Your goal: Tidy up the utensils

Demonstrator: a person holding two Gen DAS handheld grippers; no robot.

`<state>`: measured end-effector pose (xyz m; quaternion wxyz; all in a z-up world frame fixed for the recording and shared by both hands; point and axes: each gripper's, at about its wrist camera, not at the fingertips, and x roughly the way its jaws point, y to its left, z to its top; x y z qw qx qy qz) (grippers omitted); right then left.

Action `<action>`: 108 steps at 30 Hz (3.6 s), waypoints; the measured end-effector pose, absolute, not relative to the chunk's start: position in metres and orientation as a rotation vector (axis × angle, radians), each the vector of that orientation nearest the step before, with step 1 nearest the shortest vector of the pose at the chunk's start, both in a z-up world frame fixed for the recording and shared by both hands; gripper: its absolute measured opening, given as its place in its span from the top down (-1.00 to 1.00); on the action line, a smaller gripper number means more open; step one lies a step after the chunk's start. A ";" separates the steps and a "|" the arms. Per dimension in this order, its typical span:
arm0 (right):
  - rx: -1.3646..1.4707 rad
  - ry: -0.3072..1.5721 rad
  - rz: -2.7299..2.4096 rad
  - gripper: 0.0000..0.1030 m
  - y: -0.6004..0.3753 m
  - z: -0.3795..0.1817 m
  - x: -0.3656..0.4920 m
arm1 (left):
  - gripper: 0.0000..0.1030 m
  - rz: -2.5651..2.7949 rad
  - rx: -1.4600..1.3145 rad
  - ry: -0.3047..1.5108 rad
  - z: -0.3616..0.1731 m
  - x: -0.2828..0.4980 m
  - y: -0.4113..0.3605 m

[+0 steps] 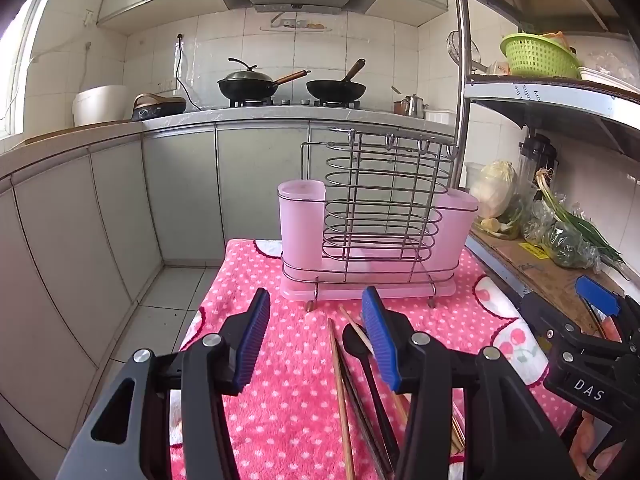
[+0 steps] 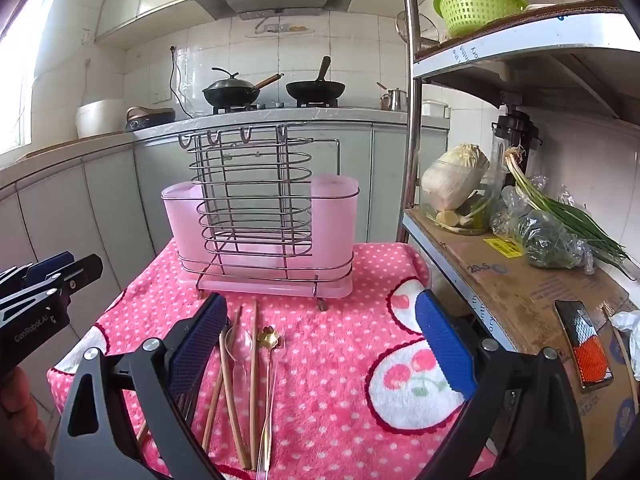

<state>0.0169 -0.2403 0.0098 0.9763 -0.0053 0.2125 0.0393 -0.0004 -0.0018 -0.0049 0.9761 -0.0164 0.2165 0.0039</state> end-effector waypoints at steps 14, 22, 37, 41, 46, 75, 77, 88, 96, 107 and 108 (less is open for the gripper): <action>-0.011 0.417 0.080 -0.86 -0.241 0.014 0.015 | 0.08 0.011 -0.041 0.438 -0.003 -0.002 0.002; -0.009 0.411 0.078 -0.86 -0.241 0.015 0.014 | 0.08 0.012 -0.039 0.436 -0.001 -0.002 0.001; -0.010 0.379 0.087 -0.86 -0.237 0.022 0.010 | 0.08 0.024 -0.055 0.435 0.002 -0.003 0.007; -0.022 0.371 0.088 -0.86 -0.236 0.023 0.009 | 0.08 0.024 -0.057 0.437 0.002 -0.003 0.007; -0.022 0.371 0.087 -0.86 -0.235 0.022 0.008 | 0.08 0.025 -0.056 0.435 0.002 -0.002 0.007; -0.024 0.349 0.072 -0.86 -0.237 0.028 0.005 | 0.08 0.032 -0.066 0.414 0.010 -0.007 0.014; -0.021 0.348 0.071 -0.86 -0.237 0.028 0.005 | 0.08 0.031 -0.062 0.415 0.010 -0.008 0.013; -0.022 0.367 0.096 -0.86 -0.237 0.024 0.007 | 0.08 0.023 -0.061 0.441 0.006 -0.001 0.011; -0.063 0.351 0.084 -0.86 -0.233 0.015 0.009 | 0.08 0.015 -0.073 0.498 -0.006 0.014 0.011; 0.008 0.480 0.062 -0.86 -0.268 0.002 0.039 | 0.05 -0.084 -0.185 0.733 -0.025 0.060 0.043; 0.017 0.499 0.070 -0.86 -0.271 0.000 0.043 | 0.06 -0.100 -0.206 0.774 -0.030 0.067 0.045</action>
